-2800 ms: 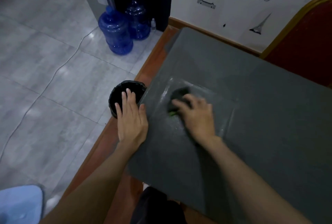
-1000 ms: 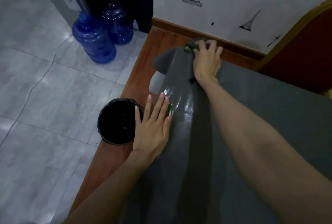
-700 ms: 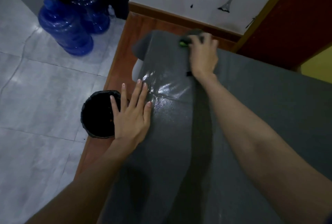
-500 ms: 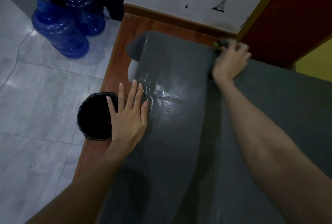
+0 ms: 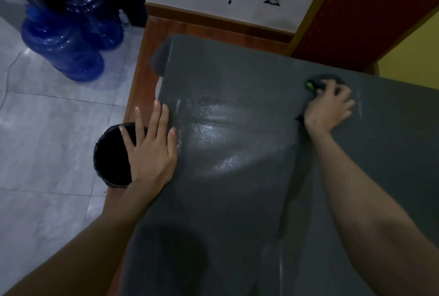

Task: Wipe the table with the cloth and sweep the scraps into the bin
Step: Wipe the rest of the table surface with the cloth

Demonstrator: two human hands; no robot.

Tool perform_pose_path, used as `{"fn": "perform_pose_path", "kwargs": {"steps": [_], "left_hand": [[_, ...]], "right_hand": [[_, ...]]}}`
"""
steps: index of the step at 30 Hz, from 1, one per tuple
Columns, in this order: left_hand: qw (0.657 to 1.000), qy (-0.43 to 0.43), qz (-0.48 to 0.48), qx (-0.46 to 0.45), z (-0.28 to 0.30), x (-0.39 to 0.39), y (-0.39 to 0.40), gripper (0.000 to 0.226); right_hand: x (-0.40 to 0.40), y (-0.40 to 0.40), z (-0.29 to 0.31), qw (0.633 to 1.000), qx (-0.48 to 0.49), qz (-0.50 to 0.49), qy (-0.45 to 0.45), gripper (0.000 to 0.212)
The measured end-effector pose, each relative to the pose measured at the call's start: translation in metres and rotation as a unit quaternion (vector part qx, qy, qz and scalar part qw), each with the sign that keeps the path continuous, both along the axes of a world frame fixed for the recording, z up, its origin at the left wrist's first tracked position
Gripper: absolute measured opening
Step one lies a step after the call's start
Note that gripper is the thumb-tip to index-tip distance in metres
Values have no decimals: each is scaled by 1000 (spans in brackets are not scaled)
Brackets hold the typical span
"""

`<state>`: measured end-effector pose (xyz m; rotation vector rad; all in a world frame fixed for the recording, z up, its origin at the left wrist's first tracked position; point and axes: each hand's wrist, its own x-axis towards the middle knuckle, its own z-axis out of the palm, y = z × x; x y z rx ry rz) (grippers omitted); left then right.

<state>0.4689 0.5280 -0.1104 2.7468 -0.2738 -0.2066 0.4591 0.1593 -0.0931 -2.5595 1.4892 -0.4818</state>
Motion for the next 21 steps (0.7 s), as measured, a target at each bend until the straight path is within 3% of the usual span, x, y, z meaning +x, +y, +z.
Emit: {"fn": "perform_pose_path", "kwargs": {"steps": [2, 3, 5, 7, 9, 12, 15, 17, 19, 21], "left_hand": [[1000, -8, -9, -5, 2, -1, -1, 57], [1000, -16, -24, -9, 4, -2, -2, 57], [997, -34, -73, -15, 5, -4, -2, 57], [995, -27, -93, -26, 5, -4, 1, 58], [997, -17, -72, -33, 4, -3, 4, 60], [997, -31, -69, -8, 2, -3, 4, 59], [997, -35, -65, 19, 4, -5, 2, 58], [997, -44, -59, 40, 11, -7, -1, 56], [995, -71, -52, 35, 19, -16, -5, 52], [994, -96, -43, 2, 27, -43, -12, 48]], "right_hand": [[-1, 9, 4, 997, 4, -69, -28, 26], [5, 31, 6, 998, -5, -38, -47, 27], [15, 105, 6, 983, -23, 157, -89, 30], [3, 187, -3, 939, -44, 338, -43, 34], [-19, 210, -8, 926, -42, 376, -7, 37], [-54, 130, -13, 958, -52, 280, 41, 35], [-116, 27, -5, 994, -48, 71, 70, 28], [-138, -4, 5, 998, -17, -46, 47, 26], [-132, 13, 10, 998, -12, -49, 34, 27], [-112, 72, 12, 996, -44, 71, -6, 29]]}}
